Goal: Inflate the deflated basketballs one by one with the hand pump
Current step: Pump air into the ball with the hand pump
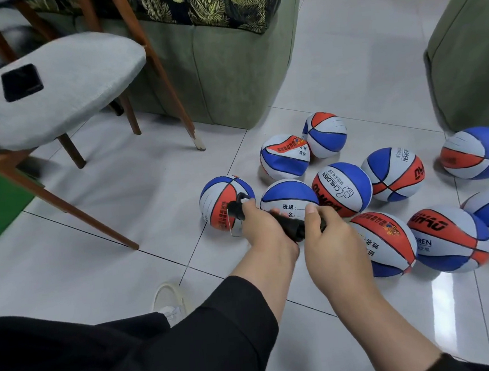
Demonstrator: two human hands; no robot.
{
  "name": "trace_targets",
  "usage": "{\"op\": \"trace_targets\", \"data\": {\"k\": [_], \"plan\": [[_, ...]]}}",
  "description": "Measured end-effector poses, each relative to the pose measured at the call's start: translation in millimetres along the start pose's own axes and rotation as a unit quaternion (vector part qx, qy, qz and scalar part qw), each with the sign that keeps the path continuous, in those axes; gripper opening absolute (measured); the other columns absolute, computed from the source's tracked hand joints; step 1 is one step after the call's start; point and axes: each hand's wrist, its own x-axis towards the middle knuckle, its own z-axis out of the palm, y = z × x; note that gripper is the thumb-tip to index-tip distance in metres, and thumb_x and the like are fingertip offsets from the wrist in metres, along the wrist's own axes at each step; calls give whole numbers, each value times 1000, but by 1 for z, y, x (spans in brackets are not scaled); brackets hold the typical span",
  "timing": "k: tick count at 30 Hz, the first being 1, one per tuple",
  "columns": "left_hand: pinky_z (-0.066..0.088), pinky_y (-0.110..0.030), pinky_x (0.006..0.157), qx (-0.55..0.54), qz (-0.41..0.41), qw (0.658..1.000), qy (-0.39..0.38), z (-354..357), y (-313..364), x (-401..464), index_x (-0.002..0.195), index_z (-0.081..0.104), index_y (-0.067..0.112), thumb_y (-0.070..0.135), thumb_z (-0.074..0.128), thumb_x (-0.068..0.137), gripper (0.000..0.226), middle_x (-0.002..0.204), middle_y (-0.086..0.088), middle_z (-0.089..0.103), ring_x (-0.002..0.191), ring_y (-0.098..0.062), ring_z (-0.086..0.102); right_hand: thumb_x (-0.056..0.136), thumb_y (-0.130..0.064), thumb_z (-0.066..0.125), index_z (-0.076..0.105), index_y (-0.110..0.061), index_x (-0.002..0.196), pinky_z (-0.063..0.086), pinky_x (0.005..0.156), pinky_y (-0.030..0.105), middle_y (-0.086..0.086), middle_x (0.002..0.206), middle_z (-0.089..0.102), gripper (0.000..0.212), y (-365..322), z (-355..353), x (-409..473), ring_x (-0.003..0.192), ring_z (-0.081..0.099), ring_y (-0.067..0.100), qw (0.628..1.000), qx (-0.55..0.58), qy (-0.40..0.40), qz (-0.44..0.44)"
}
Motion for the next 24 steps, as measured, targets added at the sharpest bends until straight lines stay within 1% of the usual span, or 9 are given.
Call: {"op": "trace_targets", "data": {"k": [4, 5, 8, 10, 14, 17, 20, 22, 24], "plan": [[63, -42, 76, 30, 27, 999, -29, -7, -6, 8, 97, 64, 10, 46, 63, 92, 36, 72, -5, 64, 61, -26, 70, 100, -60, 25, 61, -26, 119, 54, 82, 45, 5, 100, 70, 53, 6, 11, -5, 94, 62, 32, 999, -9, -43, 31], [63, -43, 76, 34, 24, 998, -35, -10, -4, 11, 95, 63, 11, 46, 63, 92, 36, 69, -4, 64, 58, -25, 69, 99, -62, 24, 61, -27, 120, 54, 83, 45, 4, 101, 70, 55, 6, 13, -7, 96, 63, 31, 998, -15, -53, 29], [58, -31, 56, 32, 15, 999, -34, -16, 6, 17, 95, 61, 14, 47, 65, 92, 33, 62, 1, 57, 49, -17, 61, 92, -71, 20, 61, -29, 119, 56, 83, 45, 1, 102, 70, 64, 3, 14, -10, 96, 64, 28, 998, -24, -62, 9], [55, -27, 57, 28, 24, 999, -17, -16, 18, 21, 95, 60, 16, 46, 65, 93, 31, 66, 2, 57, 53, -15, 56, 93, -71, 22, 62, -29, 114, 56, 81, 46, 1, 98, 69, 61, 1, 10, -10, 94, 63, 27, 998, -10, -60, 6], [49, -21, 54, 4, 32, 999, -1, -19, 50, 34, 78, 50, 21, 35, 60, 97, 25, 59, 5, 51, 45, -12, 48, 95, -70, 27, 64, -31, 118, 56, 85, 45, -2, 101, 71, 59, 0, -6, -9, 98, 63, 25, 999, 2, -54, 3], [51, -22, 45, -4, 26, 999, 23, -26, 62, 43, 86, 55, 19, 35, 61, 98, 20, 57, 5, 56, 46, -13, 52, 95, -69, 29, 63, -35, 119, 56, 84, 42, -7, 102, 70, 54, 1, -17, -9, 97, 63, 19, 998, 5, -58, -1], [51, -25, 41, -3, 21, 999, 39, -27, 63, 42, 92, 59, 20, 35, 64, 96, 16, 55, 4, 59, 39, -13, 55, 96, -69, 31, 64, -34, 109, 56, 80, 40, -10, 95, 69, 50, 4, -24, -9, 93, 63, 16, 998, 15, -63, -1], [53, -24, 45, -8, 18, 999, 41, -22, 62, 35, 87, 58, 20, 35, 65, 96, 19, 56, 4, 59, 36, -14, 55, 96, -67, 31, 65, -29, 102, 56, 77, 40, -8, 88, 68, 51, 5, -24, -7, 88, 63, 18, 998, 25, -50, -2], [59, -27, 63, -10, 18, 999, 43, -18, 56, 30, 81, 54, 21, 37, 64, 96, 24, 63, 5, 58, 49, -15, 57, 96, -67, 30, 66, -28, 104, 56, 77, 42, -6, 88, 69, 54, 6, -22, -6, 88, 63, 20, 999, 39, -31, 4]]}}
